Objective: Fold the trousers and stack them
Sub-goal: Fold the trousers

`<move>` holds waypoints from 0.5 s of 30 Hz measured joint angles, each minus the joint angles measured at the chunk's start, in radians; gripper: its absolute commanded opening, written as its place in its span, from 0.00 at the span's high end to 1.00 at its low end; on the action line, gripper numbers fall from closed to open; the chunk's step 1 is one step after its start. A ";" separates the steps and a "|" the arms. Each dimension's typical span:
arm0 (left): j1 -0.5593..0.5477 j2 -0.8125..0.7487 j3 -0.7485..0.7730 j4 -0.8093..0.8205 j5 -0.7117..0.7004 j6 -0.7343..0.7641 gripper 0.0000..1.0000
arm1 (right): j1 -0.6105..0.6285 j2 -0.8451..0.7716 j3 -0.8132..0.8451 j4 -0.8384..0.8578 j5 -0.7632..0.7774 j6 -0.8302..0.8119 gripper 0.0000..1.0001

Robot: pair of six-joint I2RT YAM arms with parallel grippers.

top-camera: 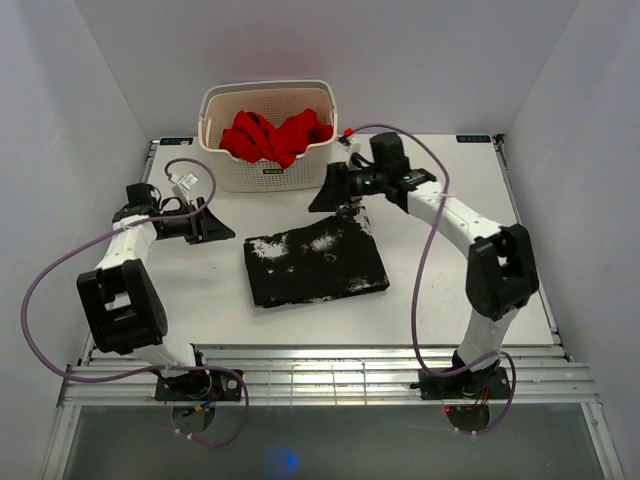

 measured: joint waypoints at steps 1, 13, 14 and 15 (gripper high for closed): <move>-0.022 -0.039 -0.003 -0.005 0.036 0.019 0.39 | -0.045 -0.050 -0.050 0.000 -0.025 -0.026 0.10; -0.306 0.002 -0.388 0.378 0.192 -0.306 0.41 | -0.130 -0.118 -0.444 -0.154 -0.310 -0.272 0.09; -0.305 0.038 -0.389 0.398 0.190 -0.323 0.41 | -0.141 -0.086 -0.469 -0.161 -0.313 -0.288 0.09; -0.304 0.082 -0.389 0.418 0.185 -0.333 0.41 | -0.152 -0.063 -0.484 -0.166 -0.313 -0.296 0.09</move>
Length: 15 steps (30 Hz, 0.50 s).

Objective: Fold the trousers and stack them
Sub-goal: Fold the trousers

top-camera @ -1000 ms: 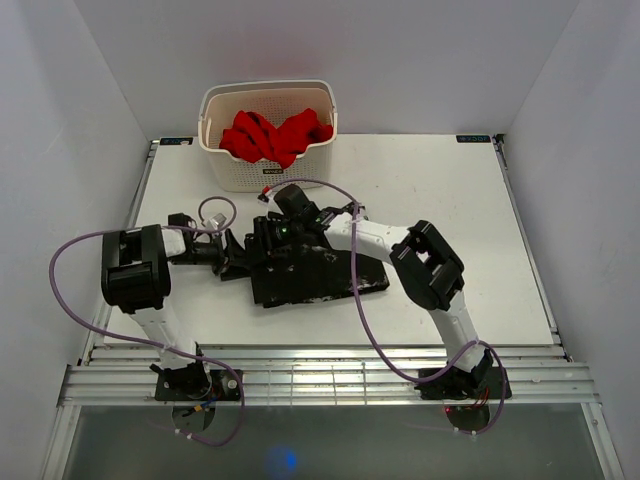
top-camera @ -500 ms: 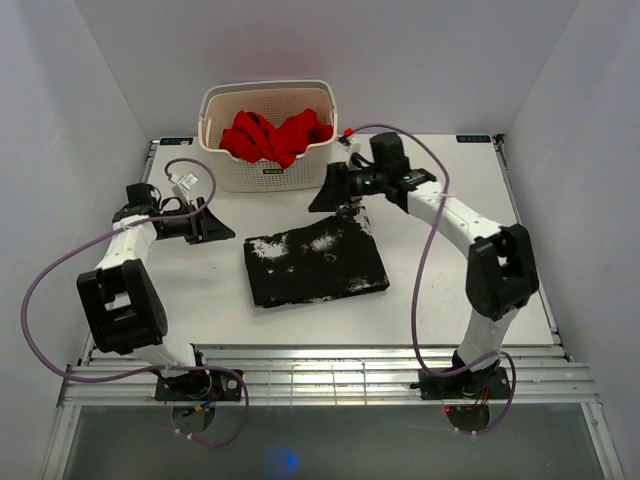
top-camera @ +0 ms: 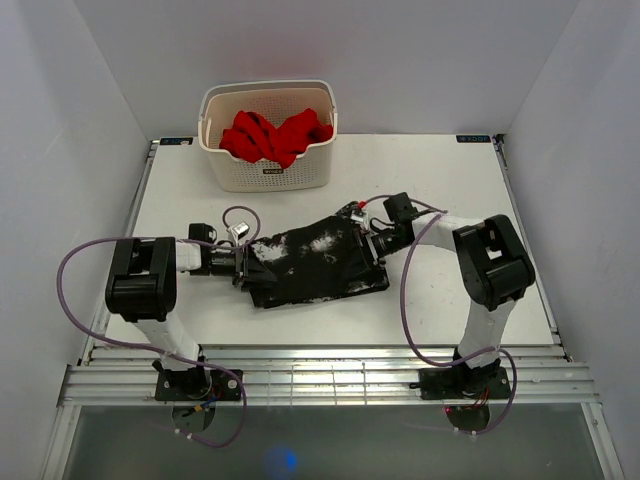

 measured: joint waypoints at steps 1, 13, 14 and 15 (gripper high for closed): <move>0.002 0.036 0.003 0.011 -0.002 -0.007 0.41 | -0.017 0.027 -0.013 -0.006 -0.001 -0.007 0.09; 0.005 0.169 0.200 -0.023 -0.012 -0.003 0.36 | -0.123 -0.027 -0.029 -0.042 0.128 -0.013 0.06; 0.005 0.154 0.233 -0.042 -0.033 0.008 0.35 | -0.118 -0.071 -0.025 -0.044 0.198 -0.012 0.06; 0.005 0.136 0.275 -0.072 -0.059 0.023 0.34 | -0.109 -0.115 -0.014 -0.048 0.268 -0.010 0.05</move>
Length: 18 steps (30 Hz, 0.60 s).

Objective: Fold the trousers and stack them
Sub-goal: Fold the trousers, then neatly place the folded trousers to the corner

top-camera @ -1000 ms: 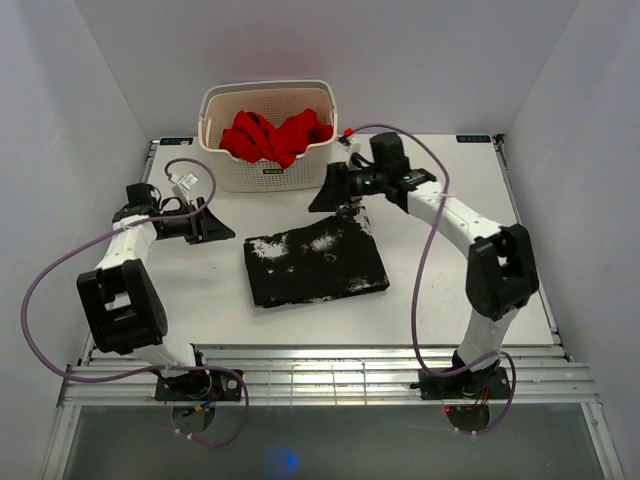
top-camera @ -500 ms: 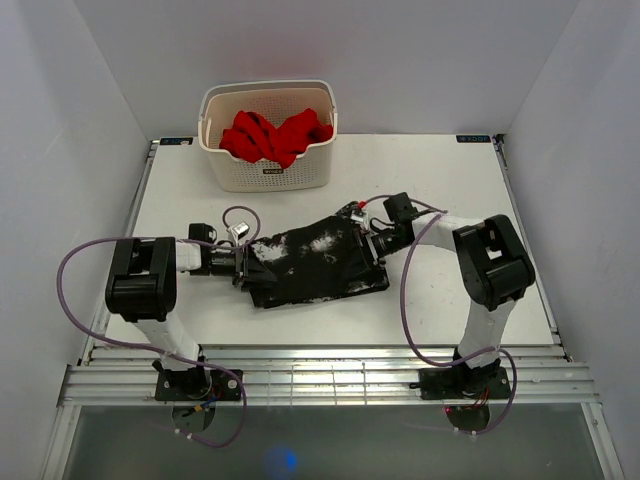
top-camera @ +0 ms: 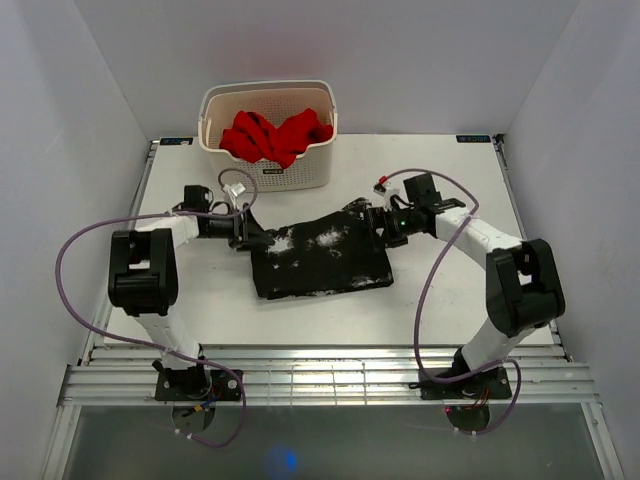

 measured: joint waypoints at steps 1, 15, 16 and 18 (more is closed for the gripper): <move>0.001 -0.023 0.045 -0.024 -0.027 0.017 0.32 | 0.013 -0.042 0.016 -0.001 0.087 0.005 0.02; 0.003 -0.516 0.254 -0.224 -0.639 0.077 0.02 | 0.521 0.104 0.310 -0.047 0.802 0.177 0.00; 0.003 -0.526 0.253 -0.232 -0.681 0.080 0.02 | 0.538 0.153 0.336 -0.061 0.827 0.181 0.00; 0.006 -0.545 0.253 -0.244 -0.759 0.090 0.02 | 0.566 0.245 0.383 -0.084 0.869 0.190 0.04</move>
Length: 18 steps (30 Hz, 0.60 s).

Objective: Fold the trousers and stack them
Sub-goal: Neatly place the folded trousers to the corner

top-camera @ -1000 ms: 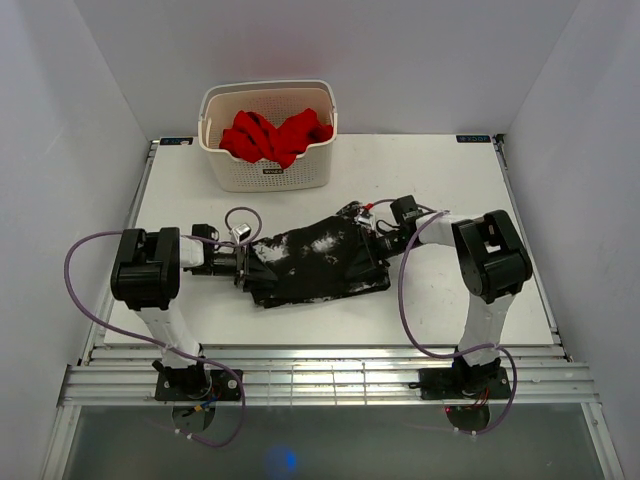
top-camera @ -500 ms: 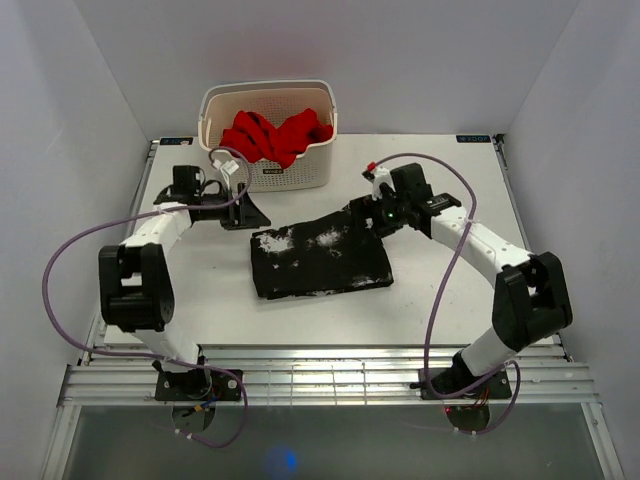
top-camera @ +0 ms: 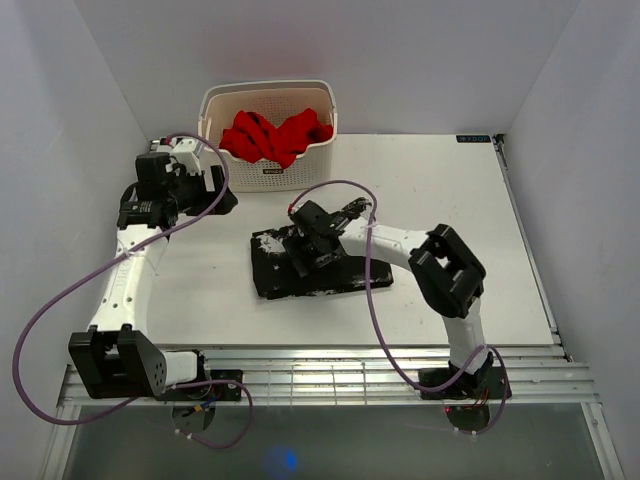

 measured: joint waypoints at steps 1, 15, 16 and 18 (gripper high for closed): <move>0.001 -0.010 0.000 -0.006 -0.034 0.004 0.02 | 0.008 0.040 0.018 -0.012 0.022 0.006 0.04; 0.026 -0.097 -0.080 -0.008 -0.173 0.049 0.02 | -0.402 0.023 -0.065 0.036 0.018 -0.082 0.06; 0.027 -0.090 -0.083 -0.008 -0.173 0.049 0.02 | -0.453 0.013 -0.084 0.049 0.015 -0.112 0.05; 0.027 -0.076 -0.085 -0.008 -0.171 0.049 0.02 | -0.550 0.004 -0.097 0.059 0.003 -0.194 0.05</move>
